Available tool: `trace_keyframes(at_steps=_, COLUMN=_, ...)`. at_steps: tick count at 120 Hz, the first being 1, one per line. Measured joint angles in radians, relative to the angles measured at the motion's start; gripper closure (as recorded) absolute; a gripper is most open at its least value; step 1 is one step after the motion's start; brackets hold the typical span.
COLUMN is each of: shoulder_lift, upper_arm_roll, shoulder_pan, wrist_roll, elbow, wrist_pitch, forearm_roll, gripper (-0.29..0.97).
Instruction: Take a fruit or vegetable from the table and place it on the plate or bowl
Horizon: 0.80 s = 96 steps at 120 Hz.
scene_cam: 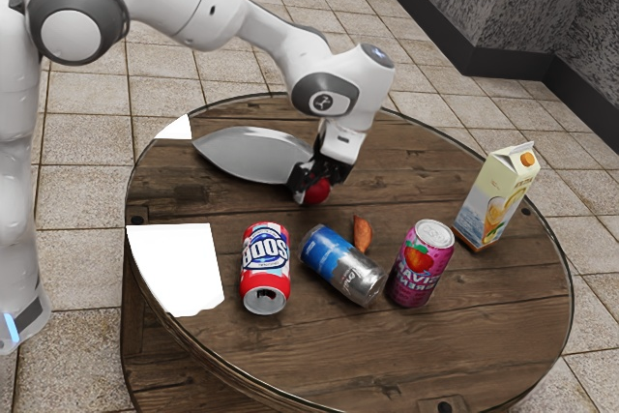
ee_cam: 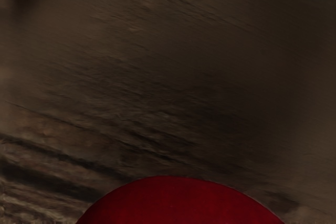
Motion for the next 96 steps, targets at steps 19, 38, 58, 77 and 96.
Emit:
trace_keyframes(at_steps=19, shoulder_lift=-0.023, upper_arm_roll=-0.002, shoulder_pan=0.000, wrist_roll=-0.003, elbow=0.018, wrist_pitch=0.002, forearm_roll=0.001, gripper=0.51)
trace_keyframes(at_steps=38, shoulder_lift=-0.083, upper_arm_roll=-0.001, shoulder_pan=0.000, wrist_roll=-0.005, elbow=0.034, wrist_pitch=-0.010, forearm_roll=0.002, gripper=0.56)
trace_keyframes(at_steps=58, shoulder_lift=-0.177, upper_arm_roll=0.055, shoulder_pan=-0.043, wrist_roll=-0.007, elbow=-0.028, wrist_pitch=-0.024, forearm_roll=0.003, gripper=0.55)
trace_keyframes(at_steps=77, shoulder_lift=-0.188, upper_arm_roll=0.125, shoulder_pan=-0.006, wrist_roll=-0.004, elbow=-0.042, wrist_pitch=-0.033, forearm_roll=0.000, gripper=0.52)
trace_keyframes(at_steps=96, shoulder_lift=-0.188, upper_arm_roll=0.142, shoulder_pan=0.036, wrist_roll=0.001, elbow=-0.044, wrist_pitch=-0.036, forearm_roll=-0.001, gripper=0.52)
